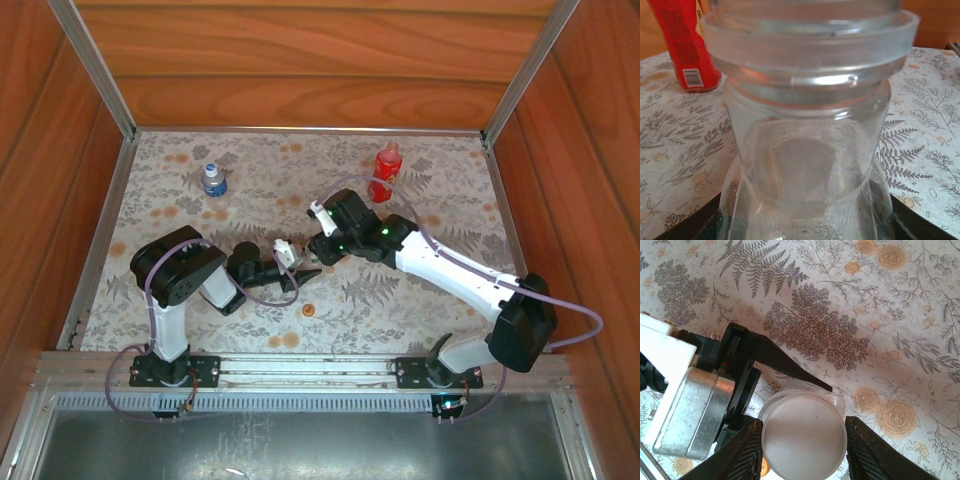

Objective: Screw on the bottle caps

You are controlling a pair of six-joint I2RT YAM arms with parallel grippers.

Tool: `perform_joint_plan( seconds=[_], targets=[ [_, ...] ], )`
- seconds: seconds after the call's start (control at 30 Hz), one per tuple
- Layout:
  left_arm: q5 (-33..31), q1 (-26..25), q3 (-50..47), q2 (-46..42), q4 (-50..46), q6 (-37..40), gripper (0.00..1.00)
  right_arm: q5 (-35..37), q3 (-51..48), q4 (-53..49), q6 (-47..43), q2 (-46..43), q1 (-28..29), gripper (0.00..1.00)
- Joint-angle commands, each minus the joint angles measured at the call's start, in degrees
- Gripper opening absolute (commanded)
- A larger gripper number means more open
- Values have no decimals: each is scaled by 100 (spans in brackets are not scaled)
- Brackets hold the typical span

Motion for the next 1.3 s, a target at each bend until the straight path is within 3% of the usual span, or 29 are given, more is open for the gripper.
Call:
perform_joint_plan(
  seconds=[0.0,0.53,1.27],
  targets=[
    [61,12,52,138,-33,8,51,-113,139,-149,-106,99,91,46],
    [54,10,64,160,-33,8,51,-91,215,-269,-453,142,276,45],
    [51,54,94,169,-31,-104,51,374,-1105,1227,-542,-435,460,43]
  ],
)
